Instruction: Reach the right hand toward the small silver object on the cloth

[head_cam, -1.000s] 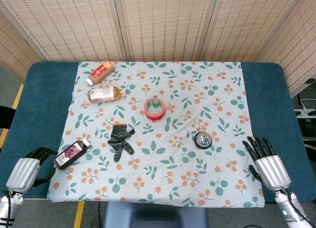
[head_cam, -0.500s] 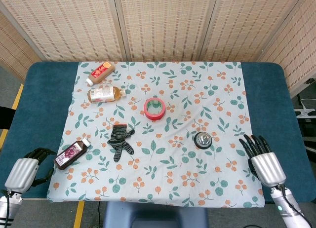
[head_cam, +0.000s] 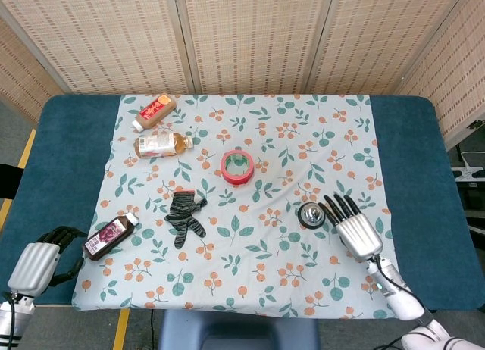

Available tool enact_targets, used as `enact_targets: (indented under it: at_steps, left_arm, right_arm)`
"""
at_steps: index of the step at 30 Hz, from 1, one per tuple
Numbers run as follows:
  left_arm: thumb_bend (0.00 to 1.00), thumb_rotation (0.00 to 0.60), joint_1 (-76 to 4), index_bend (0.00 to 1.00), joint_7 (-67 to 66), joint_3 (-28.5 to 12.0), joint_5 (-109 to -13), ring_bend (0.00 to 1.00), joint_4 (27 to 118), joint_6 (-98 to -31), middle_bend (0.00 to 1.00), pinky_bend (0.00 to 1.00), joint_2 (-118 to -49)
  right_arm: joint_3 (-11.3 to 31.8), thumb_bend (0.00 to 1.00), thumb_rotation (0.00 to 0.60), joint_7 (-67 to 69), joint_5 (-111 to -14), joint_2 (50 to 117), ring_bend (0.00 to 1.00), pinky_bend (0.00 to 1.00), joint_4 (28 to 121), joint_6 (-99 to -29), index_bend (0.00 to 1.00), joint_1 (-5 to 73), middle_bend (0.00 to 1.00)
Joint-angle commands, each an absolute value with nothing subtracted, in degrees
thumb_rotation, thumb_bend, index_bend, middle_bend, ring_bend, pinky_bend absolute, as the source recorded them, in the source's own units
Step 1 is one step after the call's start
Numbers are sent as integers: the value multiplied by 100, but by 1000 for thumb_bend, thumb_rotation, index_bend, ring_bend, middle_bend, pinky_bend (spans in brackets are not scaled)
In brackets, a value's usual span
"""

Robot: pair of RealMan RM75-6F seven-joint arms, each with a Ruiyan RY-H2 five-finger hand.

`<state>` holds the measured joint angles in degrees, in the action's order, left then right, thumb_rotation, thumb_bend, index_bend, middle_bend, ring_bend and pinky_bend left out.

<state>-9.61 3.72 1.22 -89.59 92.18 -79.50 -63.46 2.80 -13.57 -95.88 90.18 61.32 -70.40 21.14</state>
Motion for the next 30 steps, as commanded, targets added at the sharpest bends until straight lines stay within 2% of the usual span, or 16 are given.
enact_targets:
  at_steps: [1,9,13,16,20,24,30]
  left_arm:
    - [389,600,-951,303,451,108,-8965,213,9204,-7989,286,354,-6322]
    - [388,600,-945,302,518,108,-8995,214,9184,-8020,286,354,-6312]
    - [388,600,-944,303,523,105,-8999,213,9186,-8028,286,354,-6311]
    - [387,600,-943,303,530,107,-9001,213,9189,-8027,287,354,-6309]
    - [388,600,-944,303,533,104,-9000,213,9186,-8029,287,354,-6309]
    - [388,600,-933,303,542,97,-9002,213,9196,-8057,286,354,-6302]
    - [387,600,-920,303,507,88,-8999,214,9199,-8085,286,354,-6315]
  right_arm:
    - [275,1000,600,-655,-9505,9709,0,119,5015,-6396,0,2595,12]
    - [-51,1000,600,57,-9613,10269,0,118,3822,-6275,0,2740,12]
    - [-188,1000,600,228,-9664,10365,0,118,3555,-6358,0,2713,12]
    - [-213,1000,600,220,-9706,10302,0,118,3615,-6672,0,2659,12]
    - [-154,1000,600,-250,-9763,10000,0,118,4075,-7449,0,2463,12]
    - [-117,1000,600,-1013,-9748,9380,0,118,5043,-8151,0,2105,12]
    - [-148,1000,600,-1717,-9625,8367,0,118,6407,-8564,0,1685,12]
